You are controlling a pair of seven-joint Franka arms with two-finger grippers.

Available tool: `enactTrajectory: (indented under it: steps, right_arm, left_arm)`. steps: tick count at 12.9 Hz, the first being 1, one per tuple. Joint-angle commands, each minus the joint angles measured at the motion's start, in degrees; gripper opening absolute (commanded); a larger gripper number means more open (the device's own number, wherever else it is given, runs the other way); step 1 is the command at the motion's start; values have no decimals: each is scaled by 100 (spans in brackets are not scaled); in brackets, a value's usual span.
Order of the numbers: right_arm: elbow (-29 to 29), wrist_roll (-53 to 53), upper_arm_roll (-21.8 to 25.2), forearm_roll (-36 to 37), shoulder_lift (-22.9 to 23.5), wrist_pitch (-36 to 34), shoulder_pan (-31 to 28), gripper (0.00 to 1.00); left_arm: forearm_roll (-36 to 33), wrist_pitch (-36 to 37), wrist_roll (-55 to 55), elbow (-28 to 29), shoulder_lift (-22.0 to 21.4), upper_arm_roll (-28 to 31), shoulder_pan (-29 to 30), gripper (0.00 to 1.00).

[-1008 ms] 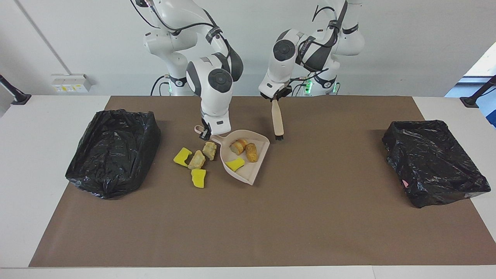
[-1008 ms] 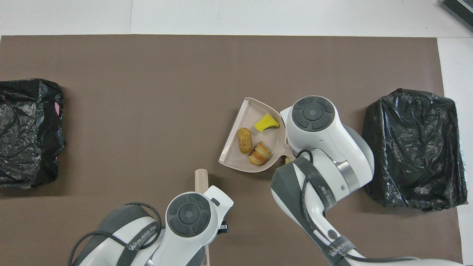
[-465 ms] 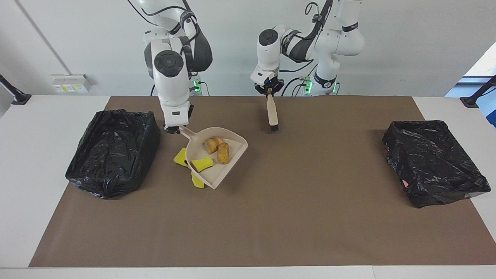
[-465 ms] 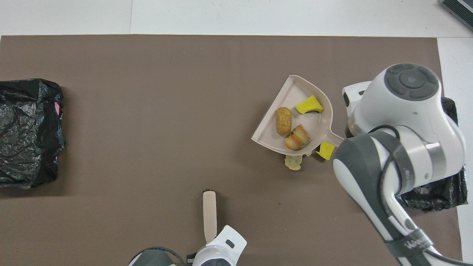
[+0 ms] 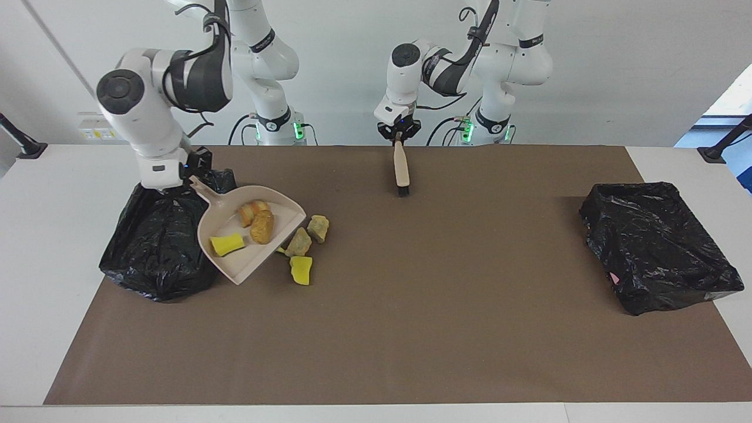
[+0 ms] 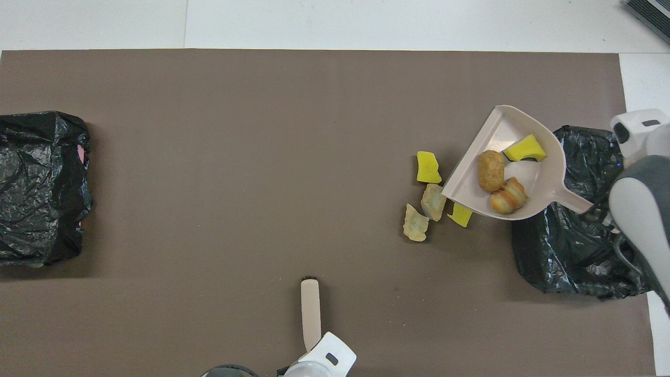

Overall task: Sweep and dump trash in bin
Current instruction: 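Carry the dustpan with the right gripper toward the nearer black bag, then tip the dustpan over the black bag with the right gripper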

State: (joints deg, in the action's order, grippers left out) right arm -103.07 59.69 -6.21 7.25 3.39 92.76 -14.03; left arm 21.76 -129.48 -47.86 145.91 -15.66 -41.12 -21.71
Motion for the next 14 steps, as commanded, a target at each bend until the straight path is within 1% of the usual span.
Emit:
enactTrajectory:
  steps: [1, 3, 5, 7, 8, 9, 10, 11, 12, 13, 14]
  right_arm:
    - [-12, 752, 5, 231, -84, 67, -651, 0]
    - [-12, 1218, 5, 977, -84, 338, -969, 0]
    - [-64, 1509, -3, 1723, -128, 611, -1276, 0]
    - [-222, 1598, 5, 2506, -215, 822, -1321, 0]
    - [-266, 1589, -3, 2840, -225, 849, -1313, 0]
    - [-301, 1589, -12, 3279, -225, 858, -1260, 0]
    - [-389, 1581, -21, 3753, -216, 919, -1234, 0]
    - [-459, 1598, -21, 4062, -207, 1068, -1225, 0]
    - [-486, 1598, -21, 4361, -172, 1069, -1103, 0]
    - [-486, 1607, -21, 4634, -163, 1008, -902, 0]
    - [-477, 1607, -12, 4889, -163, 947, -665, 0]
  left_arm:
    - [179, -350, 188, 254, -157, 60, -132, 0]
    - [433, -306, 443, 262, -148, 69, -132, 0]
    - [452, -254, 567, 245, -113, 77, -97, 0]
    - [469, 44, 576, 79, 10, 112, -1, 27]
    - [470, 115, 593, -61, 106, 121, 96, 57]
    - [461, 125, 602, -167, 238, 130, 166, 72]
    - [435, 142, 611, -299, 370, 139, 263, 100]
    - [374, 151, 863, -448, 493, 165, 316, 100]
    - [347, 221, 1022, -571, 520, 261, 325, 100]
    - [190, 326, 1163, -746, 529, 436, 325, 100]
    - [-125, 588, 1252, -948, 538, 673, 316, 100]
